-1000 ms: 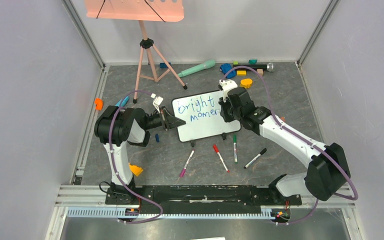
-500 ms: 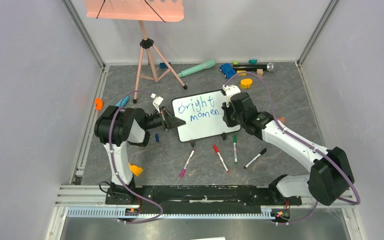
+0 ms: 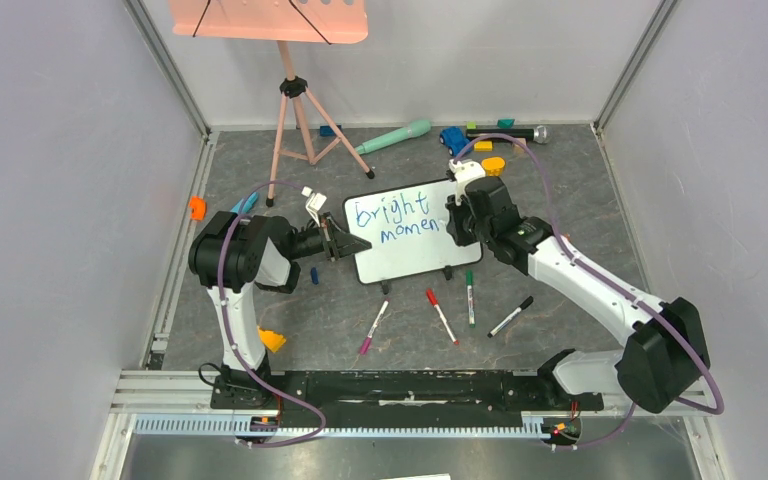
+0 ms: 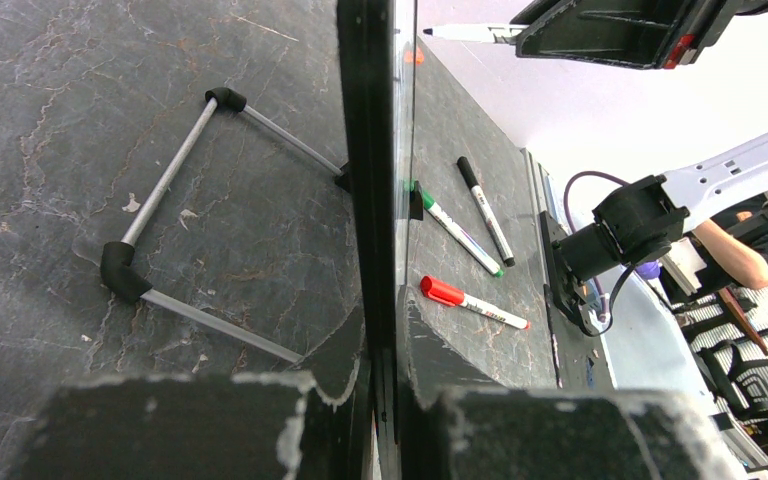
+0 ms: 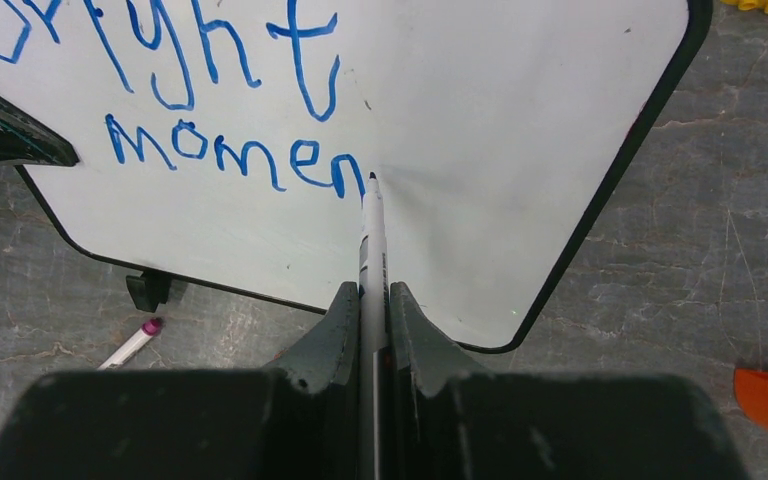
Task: Write a sentence on the whiteboard
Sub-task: Pick up the sentence from the whiteboard.
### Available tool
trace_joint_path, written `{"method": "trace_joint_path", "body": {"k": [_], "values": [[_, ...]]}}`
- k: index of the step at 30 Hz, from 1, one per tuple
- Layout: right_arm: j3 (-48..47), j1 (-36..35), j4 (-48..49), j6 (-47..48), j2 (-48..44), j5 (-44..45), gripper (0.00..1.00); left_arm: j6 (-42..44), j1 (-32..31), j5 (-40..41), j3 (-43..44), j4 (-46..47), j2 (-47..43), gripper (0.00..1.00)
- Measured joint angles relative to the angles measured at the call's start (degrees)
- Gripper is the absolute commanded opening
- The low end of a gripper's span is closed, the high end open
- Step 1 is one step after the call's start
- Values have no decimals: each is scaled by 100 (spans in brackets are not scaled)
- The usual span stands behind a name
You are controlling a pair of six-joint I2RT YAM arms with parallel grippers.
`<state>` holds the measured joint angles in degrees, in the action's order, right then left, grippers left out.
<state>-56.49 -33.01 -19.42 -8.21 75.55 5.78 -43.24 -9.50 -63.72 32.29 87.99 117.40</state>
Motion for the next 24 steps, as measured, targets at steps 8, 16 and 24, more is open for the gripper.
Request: {"method": "trace_joint_path", "body": {"k": [8,16,24], "values": [[-72,20,-76,26,-70,52,0,0,0,-2,2,0,0,2],[-155,42,-107,63,-2,120,0,0,0,-2,2,2,0,2],[-155,61,-85,79,170,144,0,0,0,4,2,0,0,2]]}}
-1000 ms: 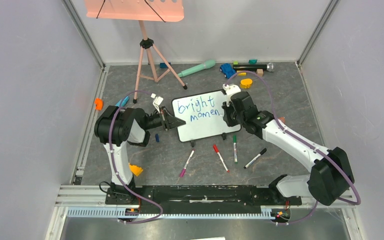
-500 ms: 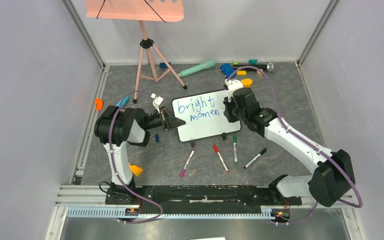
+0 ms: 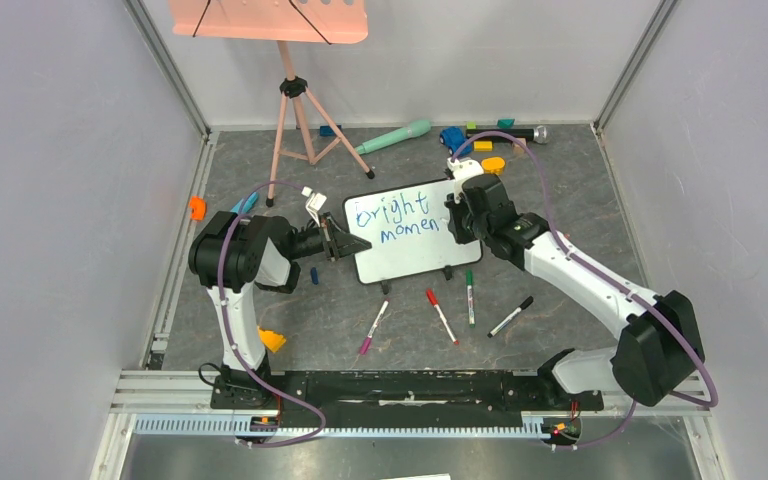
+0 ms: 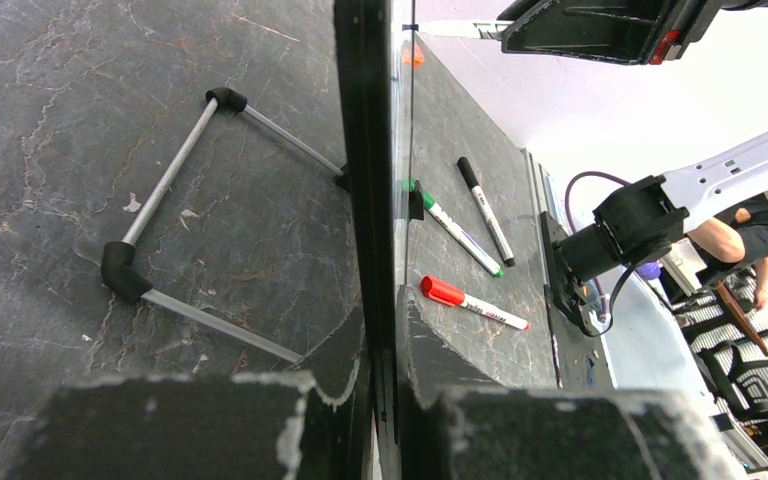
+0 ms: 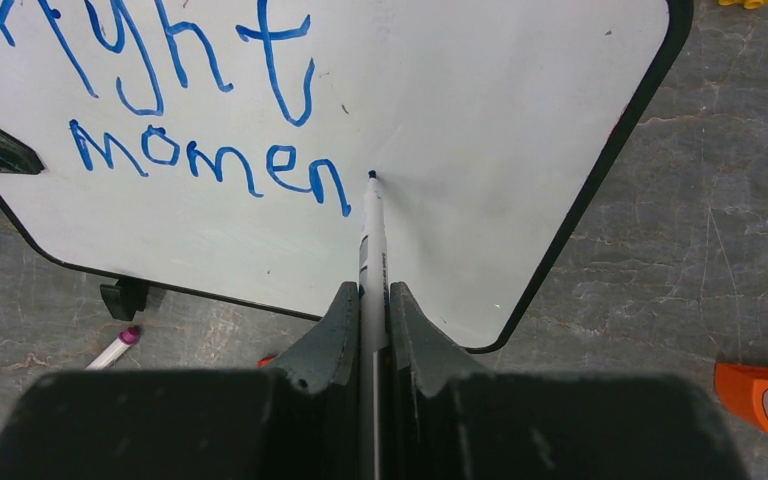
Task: Write a sentence on the whiteboard
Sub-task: Pick up the sentence from the whiteboard.
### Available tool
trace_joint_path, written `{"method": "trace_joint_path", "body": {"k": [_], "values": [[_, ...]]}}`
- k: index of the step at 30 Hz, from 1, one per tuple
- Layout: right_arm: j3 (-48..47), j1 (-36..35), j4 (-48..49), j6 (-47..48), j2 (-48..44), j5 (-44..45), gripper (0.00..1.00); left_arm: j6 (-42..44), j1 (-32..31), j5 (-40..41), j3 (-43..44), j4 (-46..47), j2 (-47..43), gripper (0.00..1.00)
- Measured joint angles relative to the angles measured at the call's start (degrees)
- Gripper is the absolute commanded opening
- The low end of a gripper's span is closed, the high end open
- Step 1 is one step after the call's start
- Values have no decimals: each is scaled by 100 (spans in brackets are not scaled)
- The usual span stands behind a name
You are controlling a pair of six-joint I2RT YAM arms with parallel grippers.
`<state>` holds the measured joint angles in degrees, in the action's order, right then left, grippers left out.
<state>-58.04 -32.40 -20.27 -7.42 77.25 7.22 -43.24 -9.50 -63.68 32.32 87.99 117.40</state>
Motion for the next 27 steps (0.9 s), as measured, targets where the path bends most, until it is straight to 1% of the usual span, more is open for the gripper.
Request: {"method": "trace_joint_path", "body": {"k": [27], "values": [[-68,72,-83,-2,46,66,0,-2,0,9,0,0,0,2]]}}
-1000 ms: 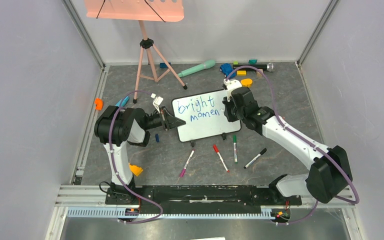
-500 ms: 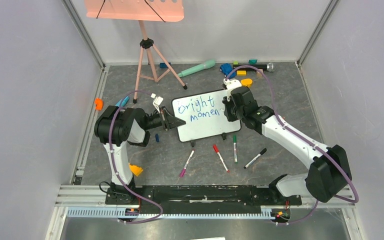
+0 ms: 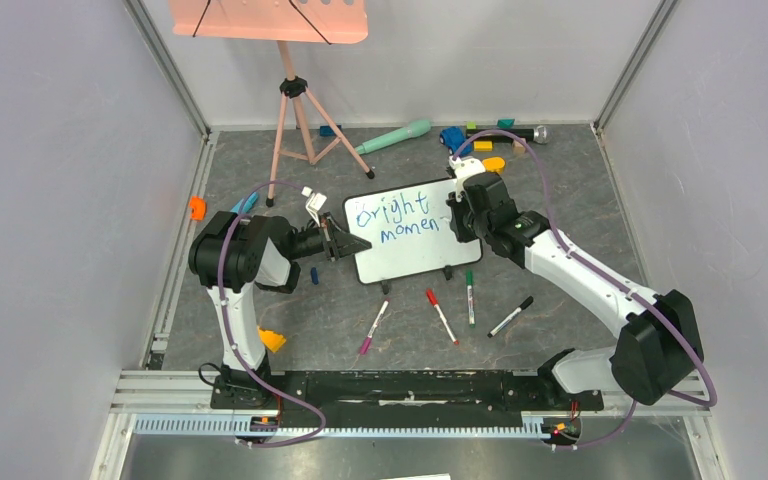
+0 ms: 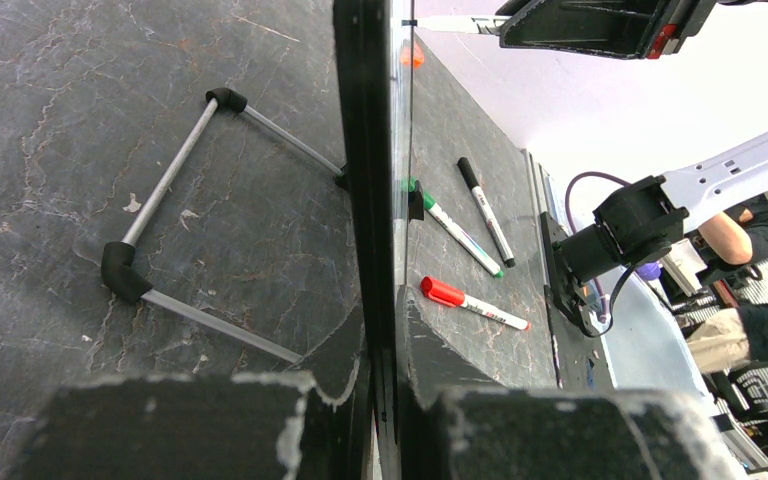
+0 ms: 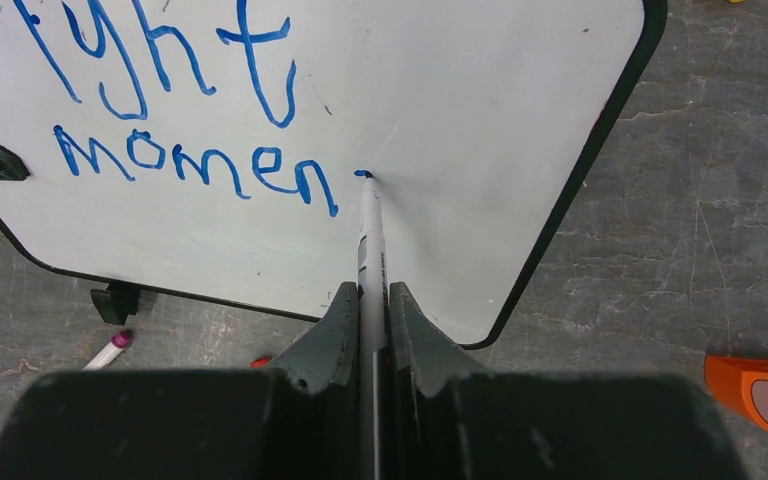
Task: Write a sentence on the whiteboard
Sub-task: Pick up the sentence from the whiteboard.
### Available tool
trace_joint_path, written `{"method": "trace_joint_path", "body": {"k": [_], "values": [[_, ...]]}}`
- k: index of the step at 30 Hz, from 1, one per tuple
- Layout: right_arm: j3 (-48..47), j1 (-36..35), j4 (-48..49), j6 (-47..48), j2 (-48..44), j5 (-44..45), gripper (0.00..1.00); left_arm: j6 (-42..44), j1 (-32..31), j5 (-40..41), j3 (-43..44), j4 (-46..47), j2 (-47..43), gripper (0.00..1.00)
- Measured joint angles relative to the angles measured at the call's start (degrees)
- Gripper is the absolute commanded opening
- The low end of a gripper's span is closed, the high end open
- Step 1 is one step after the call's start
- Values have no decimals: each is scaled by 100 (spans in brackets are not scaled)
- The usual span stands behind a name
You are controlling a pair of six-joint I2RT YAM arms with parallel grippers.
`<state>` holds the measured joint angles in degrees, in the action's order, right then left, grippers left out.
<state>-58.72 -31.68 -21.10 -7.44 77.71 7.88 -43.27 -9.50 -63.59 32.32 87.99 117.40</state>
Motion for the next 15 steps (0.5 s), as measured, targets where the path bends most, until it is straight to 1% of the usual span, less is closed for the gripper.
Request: {"method": "trace_joint_path", "body": {"k": [15], "values": [[0,61,-63,2,-63,50,0,0,0,-13,9,0,9,2]]}}
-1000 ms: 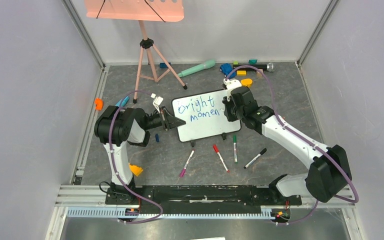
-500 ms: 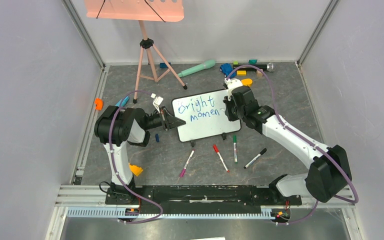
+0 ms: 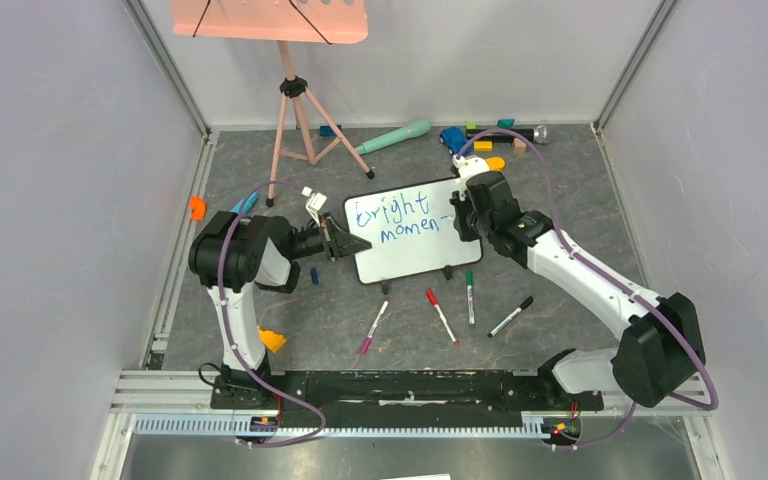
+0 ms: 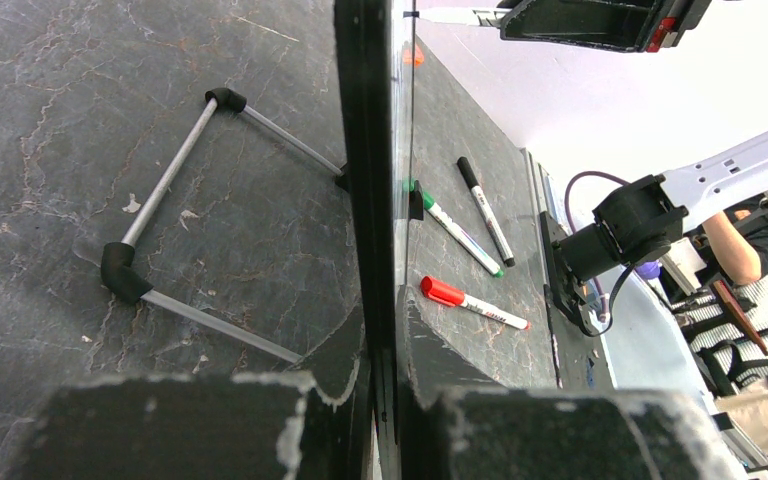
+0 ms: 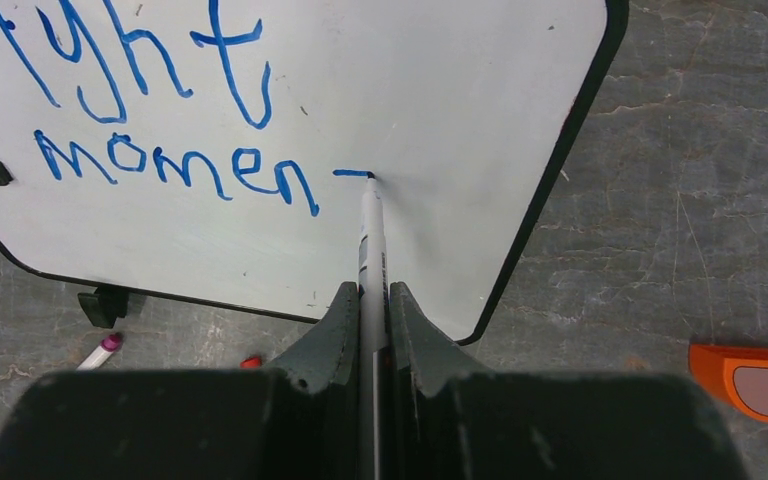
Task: Write a sentence on the whiteboard
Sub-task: Pick up the sentence from the whiteboard.
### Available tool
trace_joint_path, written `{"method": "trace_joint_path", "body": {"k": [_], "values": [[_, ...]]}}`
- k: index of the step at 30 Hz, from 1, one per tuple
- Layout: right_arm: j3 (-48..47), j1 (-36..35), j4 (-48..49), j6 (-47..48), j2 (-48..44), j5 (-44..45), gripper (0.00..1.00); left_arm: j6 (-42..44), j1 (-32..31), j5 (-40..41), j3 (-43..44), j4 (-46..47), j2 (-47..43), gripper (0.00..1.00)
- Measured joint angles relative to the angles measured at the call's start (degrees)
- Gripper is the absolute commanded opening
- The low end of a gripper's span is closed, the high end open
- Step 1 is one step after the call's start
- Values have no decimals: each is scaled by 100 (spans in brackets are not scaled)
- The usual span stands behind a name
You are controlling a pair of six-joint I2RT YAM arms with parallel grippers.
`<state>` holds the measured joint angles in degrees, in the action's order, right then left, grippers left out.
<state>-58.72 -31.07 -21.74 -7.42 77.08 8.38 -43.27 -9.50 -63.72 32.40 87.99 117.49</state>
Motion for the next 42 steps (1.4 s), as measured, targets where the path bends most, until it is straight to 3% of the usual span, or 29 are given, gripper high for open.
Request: {"method": "trace_joint_path", "body": {"k": [42], "values": [[210,55,459,149,-111,-260,0,-4,0,-24,13,2,11,2]]}}
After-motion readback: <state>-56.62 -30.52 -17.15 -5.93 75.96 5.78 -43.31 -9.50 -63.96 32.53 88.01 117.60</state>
